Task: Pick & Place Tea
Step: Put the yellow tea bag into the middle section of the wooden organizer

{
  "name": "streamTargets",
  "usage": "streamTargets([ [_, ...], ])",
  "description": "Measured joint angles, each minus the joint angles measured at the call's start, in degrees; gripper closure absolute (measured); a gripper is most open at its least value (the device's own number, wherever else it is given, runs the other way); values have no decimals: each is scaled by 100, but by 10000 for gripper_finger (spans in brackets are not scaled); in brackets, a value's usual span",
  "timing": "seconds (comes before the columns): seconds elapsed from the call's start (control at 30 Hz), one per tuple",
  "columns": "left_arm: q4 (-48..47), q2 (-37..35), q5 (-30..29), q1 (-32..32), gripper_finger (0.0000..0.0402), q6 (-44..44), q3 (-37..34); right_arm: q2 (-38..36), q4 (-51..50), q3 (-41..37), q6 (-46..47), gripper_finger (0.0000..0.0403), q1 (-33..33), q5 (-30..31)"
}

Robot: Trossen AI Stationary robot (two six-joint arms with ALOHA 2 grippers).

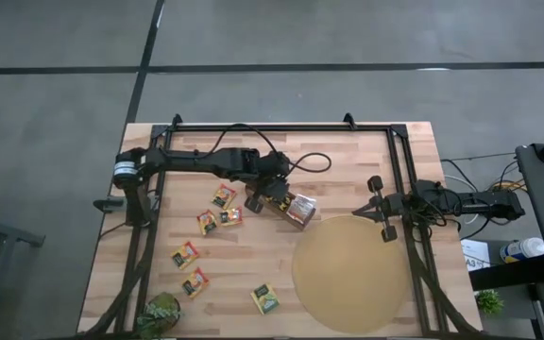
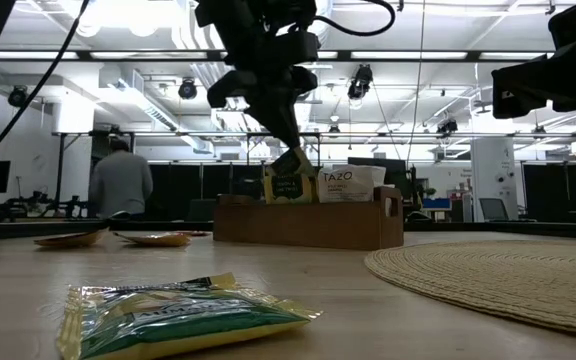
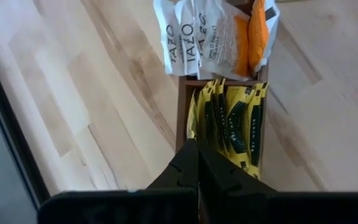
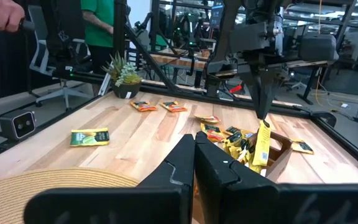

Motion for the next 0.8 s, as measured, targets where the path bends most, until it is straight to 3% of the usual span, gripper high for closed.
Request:
streamTargets([
  [0.13,0,0,94,0,380,-90,0,0,1,1,0,394,-1,1],
  [0.43,-4,0,32,2,288,-103,0,0,1,0,0,394,0,1],
  [0.8,-13,-7,-404,7,276,-305,0,0,1,1,0,394,1,0],
])
